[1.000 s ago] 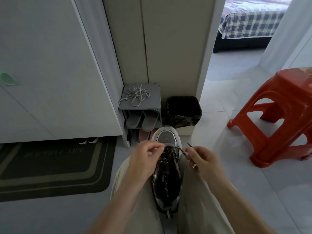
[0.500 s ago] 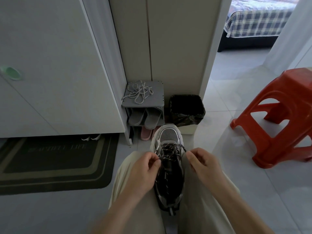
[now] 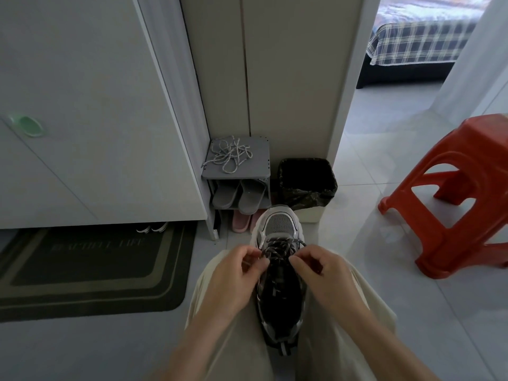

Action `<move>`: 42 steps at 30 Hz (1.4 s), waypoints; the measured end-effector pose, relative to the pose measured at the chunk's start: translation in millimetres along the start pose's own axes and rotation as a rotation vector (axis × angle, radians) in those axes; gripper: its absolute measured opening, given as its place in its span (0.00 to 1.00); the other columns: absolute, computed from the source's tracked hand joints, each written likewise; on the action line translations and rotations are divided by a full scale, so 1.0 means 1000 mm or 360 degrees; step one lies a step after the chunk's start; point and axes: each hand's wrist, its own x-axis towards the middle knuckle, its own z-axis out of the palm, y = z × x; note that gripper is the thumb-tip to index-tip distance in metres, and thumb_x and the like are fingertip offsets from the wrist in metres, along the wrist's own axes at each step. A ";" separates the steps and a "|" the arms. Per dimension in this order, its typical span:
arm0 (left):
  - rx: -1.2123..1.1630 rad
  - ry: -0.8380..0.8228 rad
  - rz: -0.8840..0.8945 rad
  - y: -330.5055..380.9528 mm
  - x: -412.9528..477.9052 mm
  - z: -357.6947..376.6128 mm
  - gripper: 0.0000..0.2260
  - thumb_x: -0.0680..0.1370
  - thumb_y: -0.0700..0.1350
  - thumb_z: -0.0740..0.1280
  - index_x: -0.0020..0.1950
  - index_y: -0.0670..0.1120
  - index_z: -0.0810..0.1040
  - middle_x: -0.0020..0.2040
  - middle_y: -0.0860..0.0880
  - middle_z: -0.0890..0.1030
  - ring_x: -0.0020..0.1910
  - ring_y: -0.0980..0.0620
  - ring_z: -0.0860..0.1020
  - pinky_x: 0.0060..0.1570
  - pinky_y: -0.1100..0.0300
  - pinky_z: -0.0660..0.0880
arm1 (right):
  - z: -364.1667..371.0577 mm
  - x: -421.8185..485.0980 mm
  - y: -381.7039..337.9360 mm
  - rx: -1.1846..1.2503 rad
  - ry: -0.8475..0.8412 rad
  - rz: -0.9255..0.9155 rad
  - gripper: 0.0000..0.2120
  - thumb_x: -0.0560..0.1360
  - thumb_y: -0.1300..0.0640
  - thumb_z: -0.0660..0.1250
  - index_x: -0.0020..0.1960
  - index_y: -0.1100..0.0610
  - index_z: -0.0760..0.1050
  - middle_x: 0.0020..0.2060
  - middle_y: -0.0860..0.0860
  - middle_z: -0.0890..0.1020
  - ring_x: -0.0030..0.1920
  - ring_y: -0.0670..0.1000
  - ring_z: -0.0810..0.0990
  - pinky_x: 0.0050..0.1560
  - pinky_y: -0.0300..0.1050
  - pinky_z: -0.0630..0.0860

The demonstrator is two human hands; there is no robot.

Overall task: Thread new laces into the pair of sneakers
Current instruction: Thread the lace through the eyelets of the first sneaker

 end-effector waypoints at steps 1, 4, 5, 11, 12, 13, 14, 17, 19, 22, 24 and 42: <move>-0.0033 -0.0007 -0.0038 -0.002 -0.006 0.002 0.06 0.73 0.55 0.70 0.47 0.56 0.77 0.40 0.58 0.80 0.40 0.65 0.77 0.42 0.69 0.73 | 0.001 -0.001 -0.001 0.0012 -0.0001 0.0004 0.03 0.74 0.52 0.69 0.41 0.46 0.79 0.33 0.45 0.81 0.35 0.43 0.78 0.36 0.35 0.75; -0.0043 0.0090 0.0020 0.001 -0.022 0.007 0.07 0.75 0.48 0.70 0.43 0.59 0.74 0.37 0.58 0.79 0.40 0.67 0.77 0.39 0.74 0.71 | 0.004 -0.004 -0.002 0.0034 -0.0036 0.0015 0.03 0.74 0.52 0.69 0.41 0.46 0.79 0.34 0.45 0.81 0.37 0.43 0.79 0.38 0.39 0.77; -0.0052 0.0139 0.0054 0.001 -0.024 0.008 0.09 0.75 0.46 0.70 0.42 0.60 0.74 0.36 0.58 0.79 0.41 0.65 0.77 0.38 0.73 0.71 | 0.005 -0.004 -0.003 0.0031 -0.0051 0.0011 0.03 0.74 0.52 0.69 0.41 0.46 0.79 0.34 0.45 0.81 0.37 0.43 0.80 0.39 0.41 0.79; 0.0011 0.0407 0.0173 0.001 -0.011 0.006 0.02 0.77 0.45 0.66 0.44 0.51 0.76 0.34 0.57 0.78 0.35 0.60 0.78 0.33 0.71 0.71 | 0.004 -0.006 -0.010 -0.0064 -0.0030 -0.0102 0.03 0.74 0.56 0.70 0.41 0.50 0.80 0.33 0.46 0.80 0.38 0.42 0.78 0.38 0.34 0.75; -0.0005 0.0464 0.0160 0.002 -0.006 0.003 0.03 0.77 0.45 0.66 0.44 0.52 0.75 0.34 0.56 0.78 0.34 0.60 0.78 0.33 0.70 0.72 | 0.003 -0.005 -0.011 -0.0076 -0.0021 -0.0107 0.03 0.74 0.56 0.70 0.41 0.51 0.80 0.33 0.46 0.80 0.38 0.41 0.78 0.38 0.32 0.74; -0.0033 0.0485 0.0124 0.002 0.000 0.000 0.03 0.77 0.45 0.66 0.44 0.52 0.75 0.35 0.55 0.79 0.35 0.60 0.78 0.35 0.67 0.74 | 0.002 -0.004 -0.011 -0.0086 -0.0013 -0.0102 0.03 0.74 0.56 0.70 0.41 0.52 0.80 0.33 0.46 0.80 0.38 0.42 0.78 0.37 0.32 0.74; -0.0060 0.0457 0.0084 0.003 0.006 -0.003 0.03 0.77 0.45 0.66 0.44 0.52 0.75 0.37 0.54 0.80 0.36 0.59 0.79 0.37 0.63 0.76 | 0.001 -0.003 -0.011 -0.0097 -0.0009 -0.0095 0.03 0.74 0.56 0.70 0.41 0.51 0.80 0.33 0.46 0.80 0.37 0.43 0.78 0.36 0.33 0.74; -0.0008 0.0209 0.0020 -0.003 0.011 -0.005 0.05 0.77 0.49 0.66 0.42 0.54 0.76 0.36 0.54 0.80 0.37 0.57 0.79 0.40 0.56 0.78 | 0.000 -0.003 -0.008 -0.0101 -0.0004 -0.0081 0.03 0.74 0.55 0.70 0.41 0.51 0.80 0.33 0.46 0.81 0.37 0.43 0.78 0.37 0.34 0.74; 0.0056 0.0096 0.0010 -0.006 0.003 -0.001 0.07 0.77 0.55 0.65 0.41 0.54 0.76 0.35 0.56 0.79 0.36 0.60 0.78 0.37 0.60 0.76 | -0.001 -0.004 -0.008 -0.0084 0.0016 -0.0084 0.03 0.73 0.56 0.70 0.41 0.52 0.80 0.33 0.47 0.80 0.38 0.42 0.77 0.37 0.31 0.73; -0.0010 0.0128 -0.0008 -0.004 -0.012 0.006 0.03 0.75 0.51 0.70 0.43 0.53 0.78 0.35 0.58 0.79 0.38 0.65 0.77 0.36 0.73 0.69 | 0.000 -0.005 -0.006 -0.0093 0.0059 -0.0073 0.03 0.73 0.57 0.71 0.40 0.53 0.80 0.32 0.46 0.79 0.39 0.41 0.76 0.38 0.29 0.71; -0.0042 0.0207 0.0011 0.000 -0.015 0.008 0.03 0.75 0.47 0.70 0.42 0.51 0.78 0.34 0.58 0.79 0.38 0.66 0.77 0.35 0.75 0.68 | 0.001 -0.006 -0.004 -0.0080 0.0060 -0.0060 0.03 0.73 0.57 0.71 0.40 0.52 0.80 0.33 0.45 0.79 0.39 0.41 0.76 0.39 0.31 0.71; -0.0659 0.0385 -0.0163 0.012 0.008 -0.013 0.05 0.81 0.42 0.59 0.48 0.45 0.72 0.32 0.49 0.82 0.31 0.51 0.82 0.27 0.60 0.76 | 0.003 -0.014 0.010 -0.0192 -0.0117 -0.0069 0.14 0.70 0.53 0.74 0.52 0.48 0.74 0.32 0.48 0.75 0.35 0.46 0.74 0.38 0.44 0.75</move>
